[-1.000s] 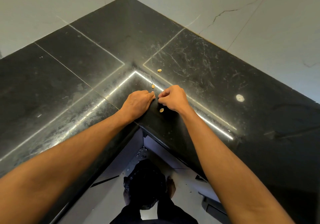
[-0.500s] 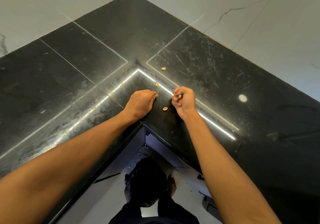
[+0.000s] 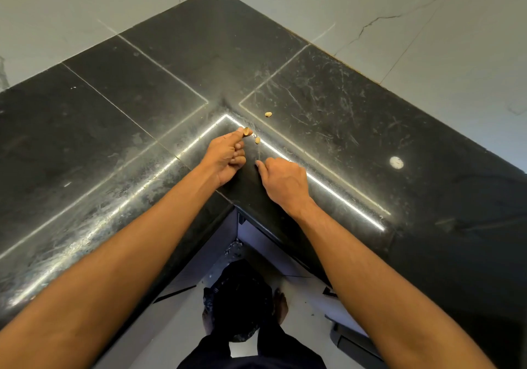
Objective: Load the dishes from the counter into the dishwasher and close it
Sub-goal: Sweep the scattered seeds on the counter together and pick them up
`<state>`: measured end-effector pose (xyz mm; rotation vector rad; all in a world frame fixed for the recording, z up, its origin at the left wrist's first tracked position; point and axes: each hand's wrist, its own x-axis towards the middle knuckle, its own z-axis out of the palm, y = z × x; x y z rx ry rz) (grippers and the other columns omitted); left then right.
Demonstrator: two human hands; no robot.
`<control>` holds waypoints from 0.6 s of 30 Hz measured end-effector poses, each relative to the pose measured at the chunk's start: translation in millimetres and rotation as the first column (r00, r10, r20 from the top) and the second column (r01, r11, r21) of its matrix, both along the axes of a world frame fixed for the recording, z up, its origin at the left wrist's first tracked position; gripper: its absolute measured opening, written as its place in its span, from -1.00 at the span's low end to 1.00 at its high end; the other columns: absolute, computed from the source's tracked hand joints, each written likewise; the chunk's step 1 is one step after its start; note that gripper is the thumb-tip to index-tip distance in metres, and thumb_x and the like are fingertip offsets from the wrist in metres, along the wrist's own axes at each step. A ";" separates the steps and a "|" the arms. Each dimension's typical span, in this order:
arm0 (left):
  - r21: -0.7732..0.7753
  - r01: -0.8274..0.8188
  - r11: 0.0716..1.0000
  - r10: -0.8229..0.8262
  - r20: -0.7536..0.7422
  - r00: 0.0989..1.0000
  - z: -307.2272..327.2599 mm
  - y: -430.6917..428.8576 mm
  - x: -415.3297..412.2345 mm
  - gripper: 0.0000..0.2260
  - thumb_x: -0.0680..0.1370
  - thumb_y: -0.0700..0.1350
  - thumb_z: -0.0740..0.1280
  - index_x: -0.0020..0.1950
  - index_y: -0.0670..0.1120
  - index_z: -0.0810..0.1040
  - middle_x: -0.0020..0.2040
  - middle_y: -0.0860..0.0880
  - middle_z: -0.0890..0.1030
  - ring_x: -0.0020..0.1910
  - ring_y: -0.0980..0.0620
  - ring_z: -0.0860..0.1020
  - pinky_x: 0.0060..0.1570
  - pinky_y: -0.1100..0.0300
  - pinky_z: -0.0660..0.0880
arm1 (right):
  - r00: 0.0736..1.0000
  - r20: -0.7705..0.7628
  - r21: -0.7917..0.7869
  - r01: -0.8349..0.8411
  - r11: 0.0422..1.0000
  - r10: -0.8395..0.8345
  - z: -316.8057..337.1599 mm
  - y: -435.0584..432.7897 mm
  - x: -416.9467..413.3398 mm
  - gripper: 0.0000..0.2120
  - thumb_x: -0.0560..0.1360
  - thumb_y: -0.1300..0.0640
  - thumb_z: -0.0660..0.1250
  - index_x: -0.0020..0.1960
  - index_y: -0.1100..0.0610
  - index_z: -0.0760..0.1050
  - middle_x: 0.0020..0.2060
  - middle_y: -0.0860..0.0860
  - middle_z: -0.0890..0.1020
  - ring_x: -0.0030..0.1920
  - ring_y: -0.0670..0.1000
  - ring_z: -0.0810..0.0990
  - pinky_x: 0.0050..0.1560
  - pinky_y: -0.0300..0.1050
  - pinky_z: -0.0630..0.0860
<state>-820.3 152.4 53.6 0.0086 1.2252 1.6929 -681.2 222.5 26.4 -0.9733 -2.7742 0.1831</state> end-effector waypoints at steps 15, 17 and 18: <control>0.018 -0.022 1.000 0.020 0.150 0.989 -5.5 -14.2 -21.8 -0.84 0.67 -0.11 0.18 -0.03 -0.12 0.50 -0.45 0.07 0.32 -0.59 0.21 0.21 -0.66 0.41 0.14 | 0.665 -0.109 -0.993 -0.044 0.108 -0.739 38.1 29.2 -53.9 -0.73 0.54 -0.01 0.39 -0.27 0.07 0.45 -0.48 -0.03 0.37 -0.52 -0.10 0.24 -0.55 -0.24 0.15; 0.033 -0.003 0.999 -0.003 0.188 0.982 -4.5 -11.7 -21.1 -0.84 0.67 -0.12 0.17 -0.04 -0.12 0.48 -0.46 0.07 0.33 -0.59 0.20 0.22 -0.66 0.40 0.14 | 0.717 -0.194 -0.929 0.085 0.360 -0.670 34.1 26.9 -59.9 -0.64 0.54 -0.05 0.36 -0.37 0.06 0.41 -0.54 -0.09 0.31 -0.50 -0.08 0.25 -0.46 -0.18 0.19; 0.030 0.005 1.000 -0.011 0.189 0.982 -4.3 -10.4 -20.4 -0.83 0.68 -0.11 0.17 -0.05 -0.12 0.48 -0.46 0.07 0.33 -0.59 0.20 0.22 -0.65 0.40 0.14 | 0.747 -0.231 -0.845 0.163 0.509 -0.623 31.9 25.2 -60.6 -0.58 0.54 -0.07 0.34 -0.42 0.05 0.36 -0.57 -0.12 0.30 -0.50 -0.09 0.27 -0.43 -0.15 0.21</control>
